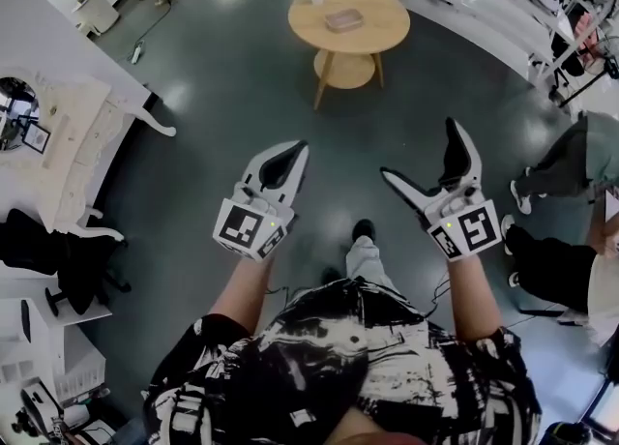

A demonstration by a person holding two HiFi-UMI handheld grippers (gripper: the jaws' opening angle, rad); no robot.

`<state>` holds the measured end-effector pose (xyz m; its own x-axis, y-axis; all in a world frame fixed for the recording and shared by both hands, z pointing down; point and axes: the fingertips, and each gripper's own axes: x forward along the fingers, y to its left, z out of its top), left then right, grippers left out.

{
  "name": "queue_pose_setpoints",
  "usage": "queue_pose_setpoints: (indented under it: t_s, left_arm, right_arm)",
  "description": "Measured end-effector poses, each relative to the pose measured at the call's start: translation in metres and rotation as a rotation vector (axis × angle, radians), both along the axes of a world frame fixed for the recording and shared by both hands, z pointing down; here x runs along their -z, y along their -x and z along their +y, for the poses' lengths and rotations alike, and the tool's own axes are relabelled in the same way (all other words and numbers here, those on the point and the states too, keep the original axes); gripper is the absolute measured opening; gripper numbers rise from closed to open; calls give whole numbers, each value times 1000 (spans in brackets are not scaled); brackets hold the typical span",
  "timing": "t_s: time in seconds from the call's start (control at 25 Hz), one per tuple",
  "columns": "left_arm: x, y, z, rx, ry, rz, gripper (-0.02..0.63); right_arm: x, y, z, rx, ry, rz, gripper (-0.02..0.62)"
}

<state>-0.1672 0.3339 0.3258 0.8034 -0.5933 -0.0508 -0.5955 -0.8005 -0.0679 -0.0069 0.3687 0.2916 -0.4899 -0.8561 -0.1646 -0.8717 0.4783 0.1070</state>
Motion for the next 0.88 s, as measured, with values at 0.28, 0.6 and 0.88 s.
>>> queue_pose_setpoints:
  t_s: [0.28,0.6,0.88]
  left_arm:
    - [-2,-5,-65,44,2,-39,0]
    - [2,-49,-177,92,-18,-72,0]
    - [13,-97,-257,105,-23,-64,0]
  right_arm:
    - [0,-9,-74,46,-14,-16,574]
    - [-3,-51,-187,113,-11,-15,574]
    - [7,-97,-269,141,-18,-1,574]
